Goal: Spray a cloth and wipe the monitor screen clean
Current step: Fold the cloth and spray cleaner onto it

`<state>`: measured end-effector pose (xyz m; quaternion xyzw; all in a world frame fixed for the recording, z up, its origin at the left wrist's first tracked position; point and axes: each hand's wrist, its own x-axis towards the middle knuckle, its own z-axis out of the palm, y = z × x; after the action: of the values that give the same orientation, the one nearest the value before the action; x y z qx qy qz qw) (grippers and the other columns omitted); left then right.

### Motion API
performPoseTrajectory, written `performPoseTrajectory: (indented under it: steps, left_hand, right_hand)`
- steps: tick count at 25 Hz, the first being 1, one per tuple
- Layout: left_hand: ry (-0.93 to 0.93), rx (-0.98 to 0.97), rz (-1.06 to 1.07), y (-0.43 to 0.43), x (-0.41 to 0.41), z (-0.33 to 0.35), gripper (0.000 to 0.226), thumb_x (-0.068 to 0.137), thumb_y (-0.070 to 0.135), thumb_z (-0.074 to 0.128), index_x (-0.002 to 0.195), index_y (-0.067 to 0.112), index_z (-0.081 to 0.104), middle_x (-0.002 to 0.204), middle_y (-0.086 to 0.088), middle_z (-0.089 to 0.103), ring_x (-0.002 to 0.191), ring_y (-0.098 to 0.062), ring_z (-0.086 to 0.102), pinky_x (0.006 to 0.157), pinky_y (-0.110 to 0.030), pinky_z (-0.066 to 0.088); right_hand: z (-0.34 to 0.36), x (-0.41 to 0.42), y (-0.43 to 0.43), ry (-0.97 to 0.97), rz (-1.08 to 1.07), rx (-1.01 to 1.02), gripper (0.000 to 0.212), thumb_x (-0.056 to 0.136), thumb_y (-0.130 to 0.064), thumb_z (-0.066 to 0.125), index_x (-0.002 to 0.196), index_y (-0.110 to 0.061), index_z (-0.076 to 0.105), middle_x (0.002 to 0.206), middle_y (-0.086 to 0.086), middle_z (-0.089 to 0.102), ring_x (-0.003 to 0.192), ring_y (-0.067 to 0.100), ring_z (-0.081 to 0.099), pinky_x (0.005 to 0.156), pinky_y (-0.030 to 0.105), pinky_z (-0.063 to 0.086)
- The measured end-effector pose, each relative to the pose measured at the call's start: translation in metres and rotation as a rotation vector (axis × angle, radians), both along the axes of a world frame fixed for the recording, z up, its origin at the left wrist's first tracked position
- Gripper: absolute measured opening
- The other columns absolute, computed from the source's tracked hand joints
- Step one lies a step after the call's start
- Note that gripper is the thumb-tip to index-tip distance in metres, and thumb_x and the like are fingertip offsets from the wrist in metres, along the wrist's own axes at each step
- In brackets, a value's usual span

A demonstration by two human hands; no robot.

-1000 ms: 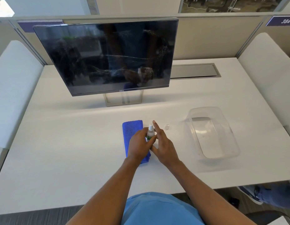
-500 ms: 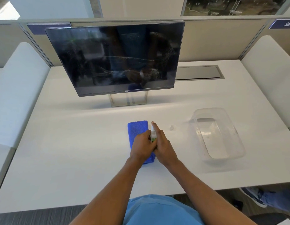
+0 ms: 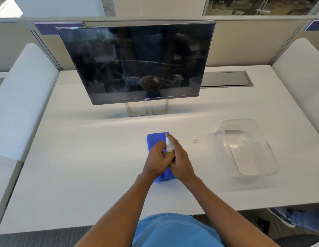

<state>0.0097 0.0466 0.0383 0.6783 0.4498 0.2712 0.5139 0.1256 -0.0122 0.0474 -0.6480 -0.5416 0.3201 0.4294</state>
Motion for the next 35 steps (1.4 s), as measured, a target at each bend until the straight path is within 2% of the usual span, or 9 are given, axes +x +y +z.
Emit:
performPoseTrajectory:
  steps: [4,7,11,14,17,19,21,24,35]
  left_hand:
    - [0.027,-0.07,0.005,0.002,-0.002,-0.003,0.008,0.096,0.033,0.066,0.089,0.03,0.07,0.084,0.01,0.073,0.073,-0.01,0.069,0.066,-0.025,0.055]
    - [-0.026,-0.09,-0.053,0.005,-0.009,-0.002,0.017,0.096,0.036,0.057,0.094,0.028,0.072,0.086,0.006,0.076,0.08,-0.015,0.072,0.069,-0.03,0.06]
    - [0.006,-0.068,-0.047,0.009,-0.008,-0.003,0.019,0.095,0.037,0.057,0.091,0.026,0.072,0.083,0.003,0.075,0.076,-0.02,0.071,0.071,-0.044,0.059]
    - [0.027,-0.023,-0.075,0.01,-0.008,-0.004,0.02,0.1,0.041,0.054,0.088,0.034,0.069,0.081,0.01,0.073,0.072,-0.013,0.068,0.063,-0.033,0.054]
    - [0.122,0.116,-0.054,0.008,-0.018,-0.012,0.03,0.105,0.042,0.045,0.116,0.031,0.071,0.111,0.015,0.074,0.105,-0.006,0.066,0.089,-0.025,0.053]
    - [0.282,0.247,-0.025,0.004,-0.032,-0.023,0.041,0.106,0.037,0.042,0.135,0.022,0.066,0.134,0.009,0.068,0.127,-0.01,0.057,0.107,-0.03,0.048]
    - [0.424,0.289,-0.067,-0.004,-0.049,-0.036,0.044,0.107,0.029,0.044,0.146,0.016,0.06,0.151,0.002,0.06,0.14,-0.016,0.051,0.117,-0.037,0.043]
    - [0.541,0.293,-0.175,-0.015,-0.065,-0.051,0.051,0.11,0.028,0.045,0.159,0.016,0.047,0.17,-0.001,0.04,0.157,-0.019,0.035,0.131,-0.036,0.028]
    - [0.567,0.328,-0.213,-0.017,-0.067,-0.05,0.057,0.11,0.033,0.038,0.165,0.018,0.038,0.175,0.002,0.03,0.162,-0.017,0.026,0.132,-0.027,0.011]
  right_hand:
    - [-0.005,0.002,0.001,-0.01,0.028,-0.102,0.076,0.097,-0.012,0.061,0.161,-0.039,0.032,0.13,-0.006,0.067,0.11,0.005,0.069,0.092,0.023,0.056]
    - [-0.008,0.003,0.001,0.003,0.066,-0.116,0.077,0.103,-0.01,0.055,0.162,-0.046,0.023,0.141,0.002,0.063,0.119,0.006,0.068,0.098,0.024,0.056]
    - [-0.006,-0.004,0.003,-0.026,0.007,-0.133,0.07,0.104,-0.023,0.05,0.162,-0.049,0.019,0.14,-0.005,0.062,0.121,0.006,0.066,0.101,0.033,0.057]
    - [-0.005,-0.007,0.005,-0.132,-0.063,-0.137,0.063,0.108,-0.029,0.048,0.159,-0.054,0.021,0.141,-0.011,0.06,0.115,0.01,0.069,0.095,0.04,0.059]
    - [-0.004,-0.005,0.01,-0.2,-0.097,-0.191,0.057,0.109,-0.035,0.041,0.159,-0.054,0.019,0.136,-0.003,0.063,0.113,0.021,0.068,0.094,0.044,0.057]
    - [-0.004,-0.005,0.018,-0.274,-0.089,-0.28,0.058,0.11,-0.035,0.04,0.161,-0.051,0.016,0.126,0.004,0.066,0.108,0.027,0.067,0.092,0.046,0.055]
    - [-0.005,-0.007,0.027,-0.347,-0.069,-0.369,0.058,0.111,-0.034,0.039,0.163,-0.045,0.015,0.119,0.008,0.067,0.105,0.031,0.066,0.09,0.047,0.055]
    - [-0.009,-0.013,0.039,-0.435,-0.025,-0.45,0.058,0.112,-0.031,0.039,0.165,-0.034,0.018,0.112,0.013,0.067,0.102,0.032,0.066,0.083,0.044,0.054]
    - [-0.023,-0.024,0.05,-0.544,-0.014,-0.542,0.054,0.113,-0.03,0.038,0.164,-0.024,0.022,0.116,0.014,0.065,0.098,0.029,0.068,0.081,0.039,0.055]
